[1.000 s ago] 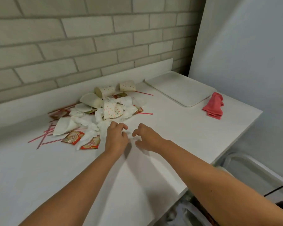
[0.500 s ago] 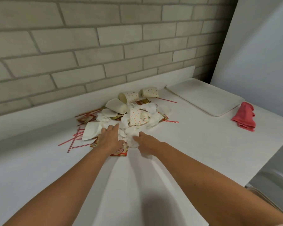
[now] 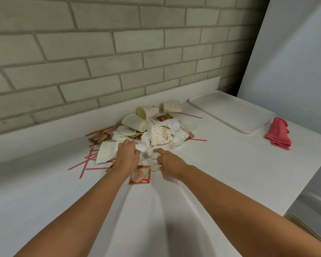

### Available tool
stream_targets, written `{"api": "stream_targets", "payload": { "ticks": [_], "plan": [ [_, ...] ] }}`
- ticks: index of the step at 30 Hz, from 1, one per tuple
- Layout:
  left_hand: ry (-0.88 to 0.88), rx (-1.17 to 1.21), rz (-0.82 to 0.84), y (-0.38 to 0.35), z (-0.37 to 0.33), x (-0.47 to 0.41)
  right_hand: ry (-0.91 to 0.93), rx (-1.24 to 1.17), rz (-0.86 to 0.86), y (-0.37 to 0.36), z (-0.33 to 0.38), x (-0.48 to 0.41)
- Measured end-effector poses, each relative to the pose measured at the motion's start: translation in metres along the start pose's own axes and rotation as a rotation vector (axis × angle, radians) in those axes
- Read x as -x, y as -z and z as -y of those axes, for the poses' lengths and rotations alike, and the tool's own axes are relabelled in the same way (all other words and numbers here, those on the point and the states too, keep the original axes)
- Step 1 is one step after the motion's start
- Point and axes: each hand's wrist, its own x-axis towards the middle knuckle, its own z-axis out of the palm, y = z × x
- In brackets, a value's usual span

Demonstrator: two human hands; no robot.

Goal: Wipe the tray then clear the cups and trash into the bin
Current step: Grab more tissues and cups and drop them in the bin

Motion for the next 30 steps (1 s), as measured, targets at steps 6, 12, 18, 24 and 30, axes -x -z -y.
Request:
{"api": "stream_targets", "payload": {
  "ticks": [6, 12, 18, 24, 30],
  "plan": [
    [0.07, 0.406, -0.034, 0.03, 0.005, -0.002, -0.078, -0.103, 0.01, -0.002, 0.008, -0.018],
    [0.132, 0.621, -0.045, 0.048, 0.025, 0.002, -0.139, -0.239, -0.093, -0.003, 0.017, -0.025],
    [0.163, 0.564, -0.039, 0.038, 0.023, 0.003, -0.184, -0.136, 0.035, 0.005, 0.015, -0.019],
    [0.121, 0.509, 0.059, 0.018, -0.013, 0.013, -0.237, -0.217, 0.1, 0.02, -0.004, 0.007],
    [0.024, 0.485, 0.16, -0.009, -0.072, 0.028, -0.301, -0.331, -0.005, 0.044, -0.043, 0.057]
  ]
}}
